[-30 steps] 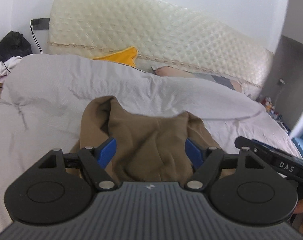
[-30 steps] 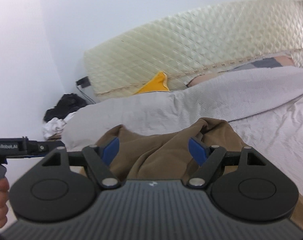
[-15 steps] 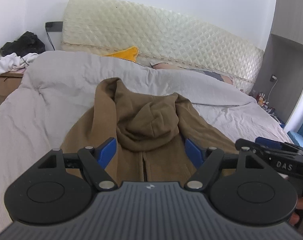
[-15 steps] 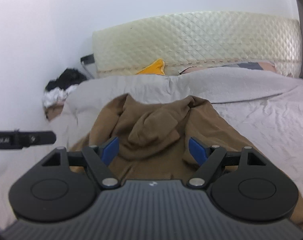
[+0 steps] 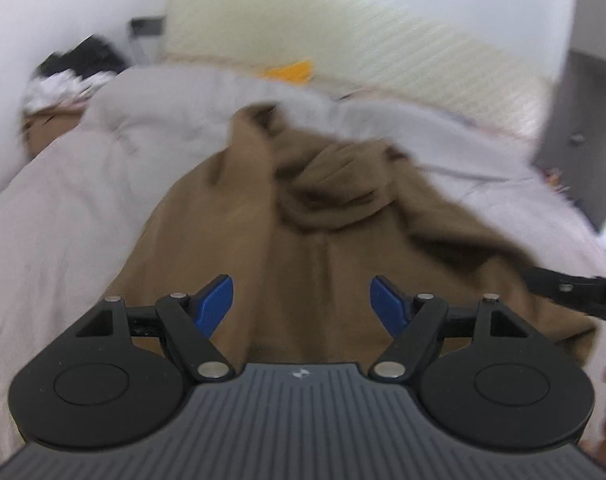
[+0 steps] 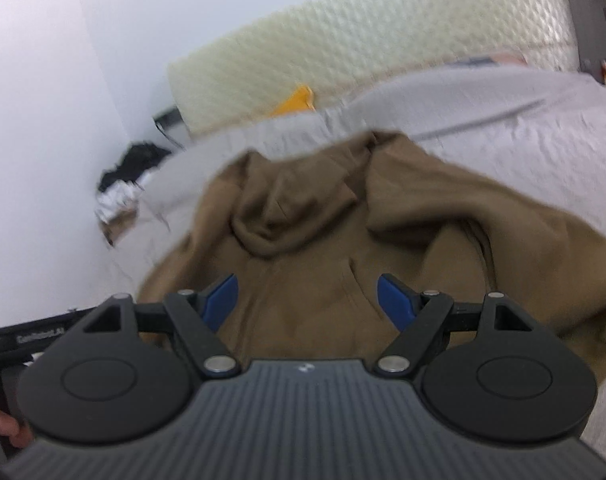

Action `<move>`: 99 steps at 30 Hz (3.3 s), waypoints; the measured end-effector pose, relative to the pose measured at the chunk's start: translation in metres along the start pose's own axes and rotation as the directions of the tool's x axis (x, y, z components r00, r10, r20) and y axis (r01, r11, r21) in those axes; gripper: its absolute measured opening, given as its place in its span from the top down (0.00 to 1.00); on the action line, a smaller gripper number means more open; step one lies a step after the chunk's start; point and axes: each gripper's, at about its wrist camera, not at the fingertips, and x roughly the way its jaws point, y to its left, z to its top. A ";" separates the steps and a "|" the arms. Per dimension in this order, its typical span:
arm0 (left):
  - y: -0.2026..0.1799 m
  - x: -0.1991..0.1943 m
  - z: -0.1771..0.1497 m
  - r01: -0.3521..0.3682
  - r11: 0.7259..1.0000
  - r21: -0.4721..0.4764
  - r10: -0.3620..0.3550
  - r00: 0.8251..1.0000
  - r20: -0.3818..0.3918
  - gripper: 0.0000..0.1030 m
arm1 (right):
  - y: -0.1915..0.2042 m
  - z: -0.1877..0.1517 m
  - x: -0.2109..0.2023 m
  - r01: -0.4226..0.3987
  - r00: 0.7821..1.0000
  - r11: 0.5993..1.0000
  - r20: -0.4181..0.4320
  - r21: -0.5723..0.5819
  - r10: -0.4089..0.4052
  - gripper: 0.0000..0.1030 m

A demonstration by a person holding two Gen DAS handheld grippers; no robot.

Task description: Fold large clothes

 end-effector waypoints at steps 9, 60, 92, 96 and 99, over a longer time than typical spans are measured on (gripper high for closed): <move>0.021 0.044 -0.023 -0.205 0.978 0.034 0.207 0.975 -0.077 0.25 | -0.012 -0.015 0.040 0.041 0.994 0.998 -0.101 0.054 -0.036 0.24; 0.439 0.276 0.253 -0.588 0.764 -0.265 0.560 0.809 -0.182 0.25 | -0.028 0.016 0.169 0.212 0.977 0.974 -0.025 0.084 -0.211 0.24; -0.100 0.101 0.015 0.223 0.975 0.006 -0.219 0.960 -0.177 0.25 | -0.096 0.012 0.016 0.465 0.872 0.873 0.090 0.149 -0.480 0.24; -0.098 0.124 -0.020 0.187 0.982 0.006 -0.180 0.953 -0.242 0.26 | -0.128 0.015 0.007 0.537 0.820 0.797 0.050 0.274 -0.570 0.24; -0.079 0.135 -0.032 0.172 0.985 0.028 -0.156 0.940 -0.304 0.26 | -0.146 0.016 -0.001 0.585 0.776 0.730 0.017 0.353 -0.630 0.24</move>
